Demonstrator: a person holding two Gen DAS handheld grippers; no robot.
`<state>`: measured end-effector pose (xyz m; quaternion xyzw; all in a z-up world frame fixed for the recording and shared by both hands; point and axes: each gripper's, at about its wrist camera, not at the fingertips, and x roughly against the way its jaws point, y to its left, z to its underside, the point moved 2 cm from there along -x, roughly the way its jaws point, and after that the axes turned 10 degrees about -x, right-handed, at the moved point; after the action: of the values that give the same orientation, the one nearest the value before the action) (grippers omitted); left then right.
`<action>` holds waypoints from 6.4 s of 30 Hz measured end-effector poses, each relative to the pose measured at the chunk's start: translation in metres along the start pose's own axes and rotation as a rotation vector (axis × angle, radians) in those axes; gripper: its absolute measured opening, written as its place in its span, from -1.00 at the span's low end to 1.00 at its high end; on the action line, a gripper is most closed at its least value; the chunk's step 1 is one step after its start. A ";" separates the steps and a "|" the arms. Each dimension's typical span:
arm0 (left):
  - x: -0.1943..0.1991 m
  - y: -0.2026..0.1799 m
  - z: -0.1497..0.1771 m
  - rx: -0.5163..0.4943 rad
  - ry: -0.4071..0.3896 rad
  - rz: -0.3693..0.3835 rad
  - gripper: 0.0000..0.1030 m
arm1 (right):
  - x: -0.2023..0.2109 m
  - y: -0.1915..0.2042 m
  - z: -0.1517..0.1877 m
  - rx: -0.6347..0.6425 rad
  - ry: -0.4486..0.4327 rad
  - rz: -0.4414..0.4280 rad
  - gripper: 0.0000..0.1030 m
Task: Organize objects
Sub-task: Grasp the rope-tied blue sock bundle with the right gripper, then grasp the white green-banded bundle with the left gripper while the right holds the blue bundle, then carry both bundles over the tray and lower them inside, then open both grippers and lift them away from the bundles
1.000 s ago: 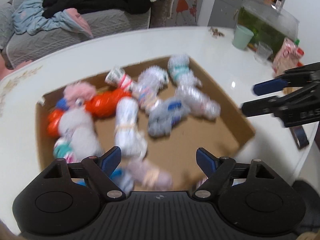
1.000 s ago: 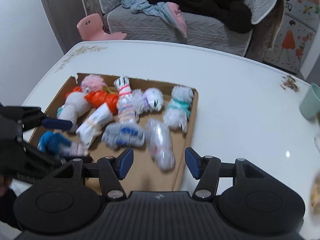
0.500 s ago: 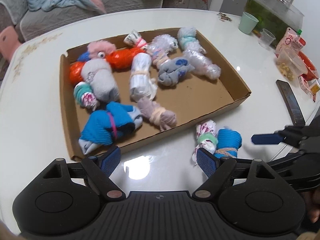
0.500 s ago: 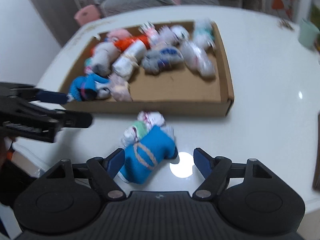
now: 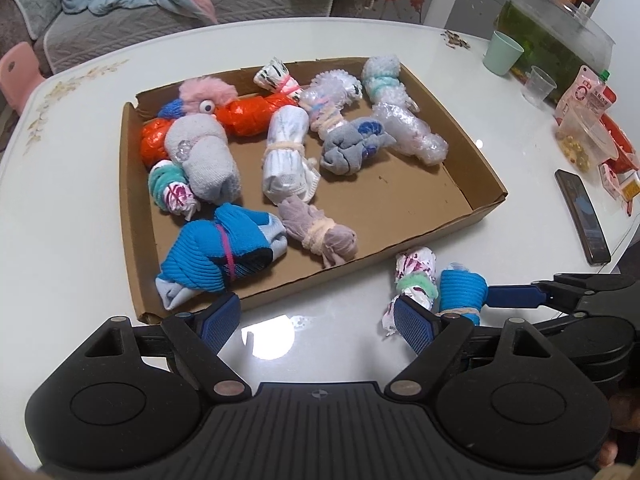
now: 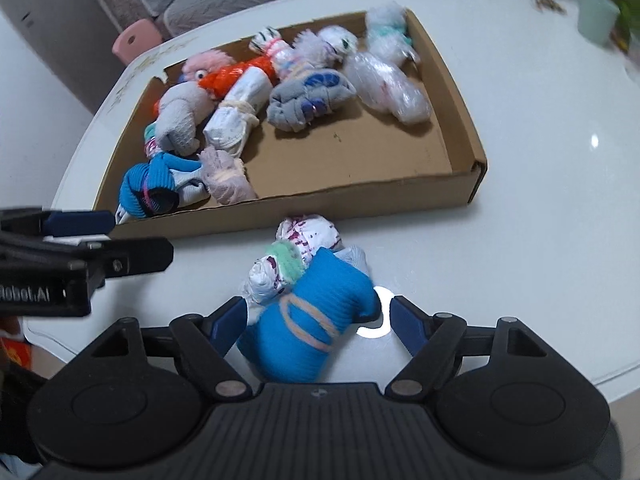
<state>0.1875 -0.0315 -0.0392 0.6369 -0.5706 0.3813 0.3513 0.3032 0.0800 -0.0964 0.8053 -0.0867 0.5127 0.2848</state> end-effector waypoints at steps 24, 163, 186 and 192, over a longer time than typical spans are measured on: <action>-0.053 -0.062 0.008 -0.115 -0.075 0.001 0.73 | 0.017 -0.053 0.000 0.116 -0.015 0.141 0.16; -0.082 -0.059 -0.047 -0.412 -0.023 0.122 -0.34 | -0.029 0.002 -0.085 0.805 0.156 -0.073 -0.22; -0.058 -0.055 -0.040 -0.370 -0.102 0.131 0.63 | -0.024 0.004 -0.083 0.891 0.079 -0.186 0.18; -0.037 -0.056 -0.033 -0.302 -0.077 0.046 0.74 | 0.000 -0.003 -0.075 0.813 0.001 -0.159 0.40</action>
<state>0.2381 0.0202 -0.0579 0.5777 -0.6490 0.2742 0.4122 0.2466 0.1236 -0.0744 0.8561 0.1856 0.4819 -0.0178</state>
